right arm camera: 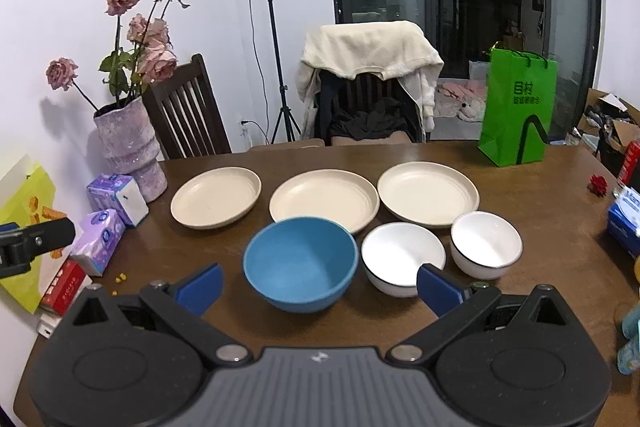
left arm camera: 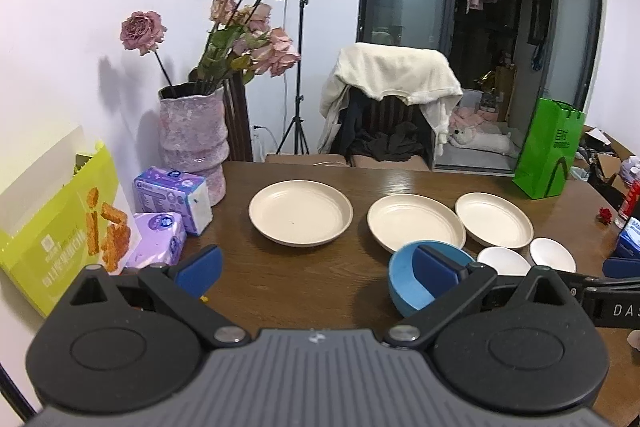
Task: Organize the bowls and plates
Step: 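Move both grippers toward the cream plate beside the pink vase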
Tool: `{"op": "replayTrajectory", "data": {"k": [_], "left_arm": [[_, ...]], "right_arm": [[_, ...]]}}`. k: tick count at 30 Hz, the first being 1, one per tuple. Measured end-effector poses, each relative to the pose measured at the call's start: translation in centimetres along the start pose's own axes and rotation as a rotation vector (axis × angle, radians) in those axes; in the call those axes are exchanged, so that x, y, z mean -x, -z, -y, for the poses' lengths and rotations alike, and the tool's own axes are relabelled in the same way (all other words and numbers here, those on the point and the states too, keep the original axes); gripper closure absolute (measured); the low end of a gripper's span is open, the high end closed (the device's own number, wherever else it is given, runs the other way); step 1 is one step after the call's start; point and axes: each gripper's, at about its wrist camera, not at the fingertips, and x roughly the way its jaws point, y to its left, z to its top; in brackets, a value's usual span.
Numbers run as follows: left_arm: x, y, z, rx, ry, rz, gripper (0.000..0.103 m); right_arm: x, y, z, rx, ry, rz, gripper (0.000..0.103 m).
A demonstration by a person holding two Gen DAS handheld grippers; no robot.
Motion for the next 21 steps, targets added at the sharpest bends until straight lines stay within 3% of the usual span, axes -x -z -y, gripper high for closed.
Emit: {"op": "replayTrajectory", "data": {"k": [21], "left_arm": [[-4.6,-4.2,-4.5,0.058,-0.039,-0.072,0.000]], "right_arm": [[-6.4,-6.8,-5.4,0.026,-0.067,-0.029,0.000]]}}
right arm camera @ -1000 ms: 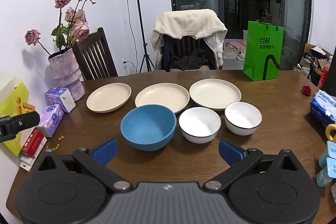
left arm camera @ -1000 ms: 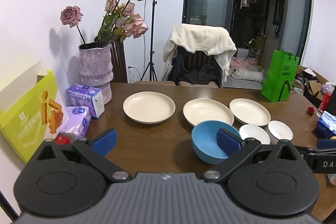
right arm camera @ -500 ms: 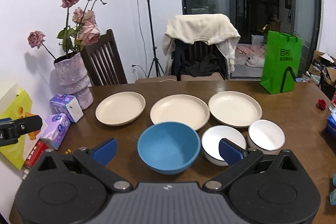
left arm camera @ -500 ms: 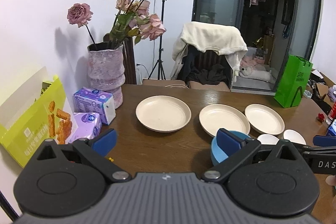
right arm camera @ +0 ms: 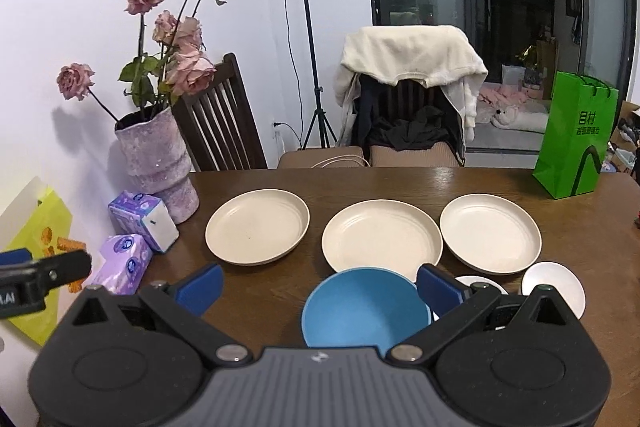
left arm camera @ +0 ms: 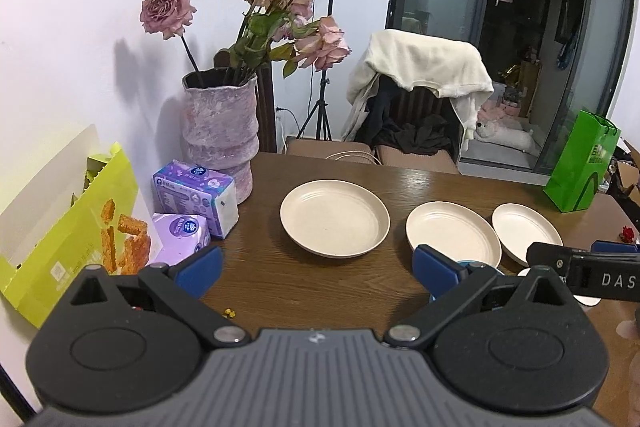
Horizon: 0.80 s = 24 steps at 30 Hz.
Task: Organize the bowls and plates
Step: 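Move both grippers toward the cream plate beside the pink vase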
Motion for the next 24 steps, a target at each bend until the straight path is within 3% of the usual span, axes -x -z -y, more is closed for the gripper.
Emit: {"op": "replayTrajectory", "data": {"k": [12,24], "left_arm": [[-3.7,-2.6,0.1,0.034,-0.027,-0.057,0.000],[-8.6,-5.2,0.1,0.084,-0.076,-0.124,0.000]], "right_arm": [[-4.0,-4.2,0.3,-0.012,-0.025,-0.048,0.000],[-10.7,-7.6,0.0,0.016,-0.064,-0.098,0.000]]}}
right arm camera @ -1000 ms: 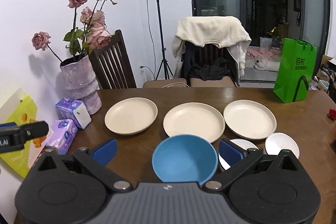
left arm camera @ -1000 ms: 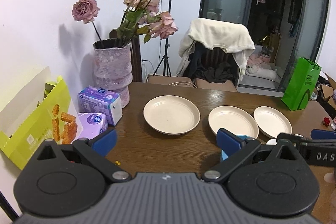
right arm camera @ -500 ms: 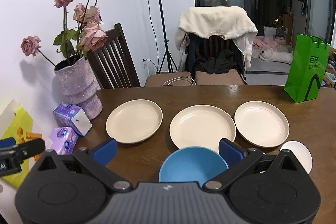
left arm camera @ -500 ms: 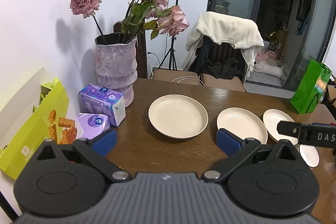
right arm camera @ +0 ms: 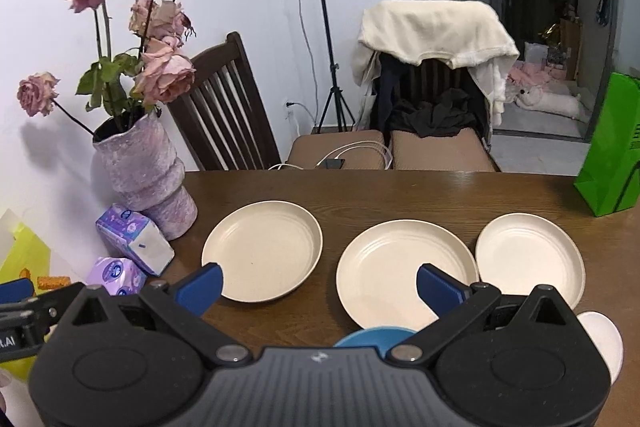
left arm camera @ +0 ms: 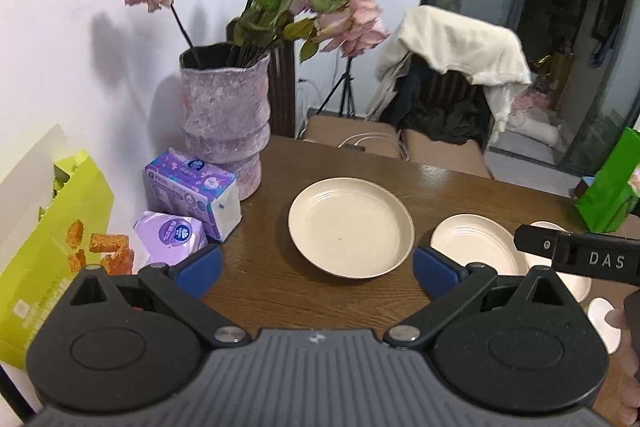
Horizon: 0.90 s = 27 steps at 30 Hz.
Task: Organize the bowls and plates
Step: 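Move both grippers toward the cream plate beside the pink vase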
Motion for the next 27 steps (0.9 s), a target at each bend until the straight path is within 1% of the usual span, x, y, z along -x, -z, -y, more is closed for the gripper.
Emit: {"op": "replayTrajectory", "data": {"k": [3,11,16,23,27], "left_arm": [[-1.7,-0.6,-0.2,0.026,-0.004,-0.033,0.000],[-6.7,-1.8,-0.6,0.065,-0.052,-0.102,0.000],[-9.9,-2.5,-1.6,0.119,-0.035,-0.149,0.000],[-14.0,-3.4,-1.3,0.105,-0.074,-0.181,0.000],[-15.9,-3.8,-1.1,0.102,-0.081,-0.185,0.000]], "right_arm": [[-1.7,-0.6,0.0,0.012,-0.006,-0.016,0.000],[-7.2,-2.5,0.2,0.032,-0.025,-0.067,0.000],[-10.8,-3.7,0.5,0.047,-0.035,-0.092,0.000],[-15.9,-5.0,0.5,0.081,-0.036,-0.137,0.000],[-18.7,-5.3,0.5,0.092,-0.047,-0.170,0.000]]}}
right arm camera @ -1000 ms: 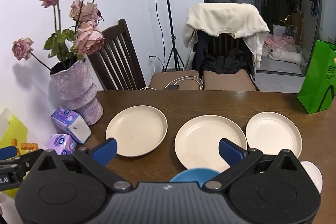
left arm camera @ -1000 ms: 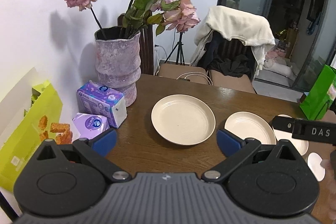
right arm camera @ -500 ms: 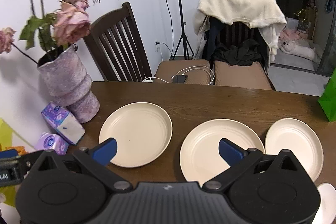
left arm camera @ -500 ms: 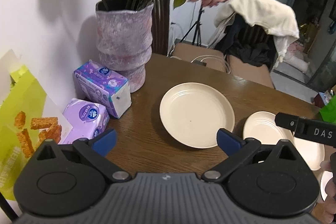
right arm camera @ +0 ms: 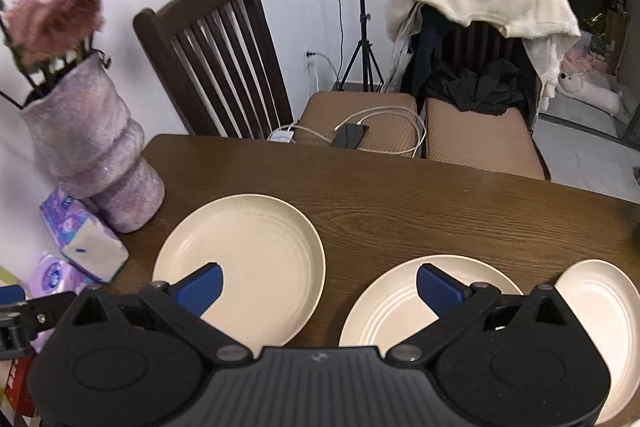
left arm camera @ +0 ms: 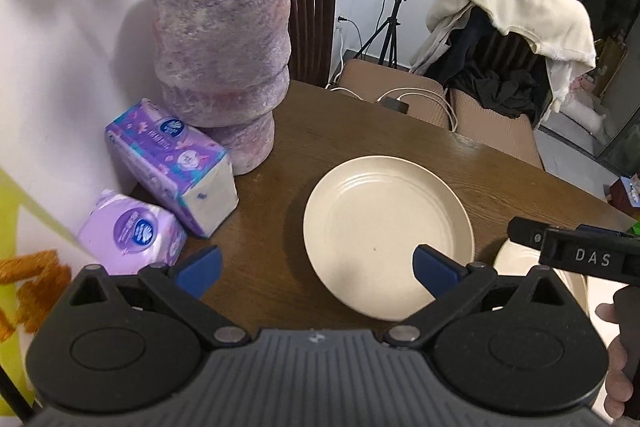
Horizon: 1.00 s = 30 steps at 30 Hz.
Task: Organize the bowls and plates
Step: 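Move both grippers toward the cream plate beside the pink vase, then close the left gripper on the plate rim while the right gripper also clamps it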
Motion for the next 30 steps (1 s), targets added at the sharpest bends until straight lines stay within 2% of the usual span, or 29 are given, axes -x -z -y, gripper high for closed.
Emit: {"op": "replayTrajectory", "data": {"k": [10,19,21,25,28,30], "left_arm": [[-6.4,-1.6,0.6,0.032,-0.050,-0.054,0.000],[-10.6,-1.4,0.3,0.060,-0.079,-0.100,0.000],[-11.2,-1.2,0.4,0.058,-0.085,-0.102,0.000],[-12.1,-1.1,0.4,0.066,-0.090,-0.104,0.003],[-12.7,-0.9,0.4,0.061,-0.095,-0.109,0.011],[-13.1,-0.9,0.3,0.073,-0.091,-0.118,0.022]], "right_arm": [[-6.3,-1.5,-0.2,0.027,-0.033,-0.059,0.001],[-10.2,-1.0,0.6,0.023,-0.036,-0.115,0.010],[-10.7,-0.8,0.8,0.011,-0.053,-0.121,0.020],[-11.6,-0.4,1.1,0.009,-0.069,-0.129,0.033],[-12.3,-0.2,1.2,0.027,-0.054,-0.144,0.042],[-12.8,-0.1,1.5,0.019,-0.064,-0.157,0.056]]}}
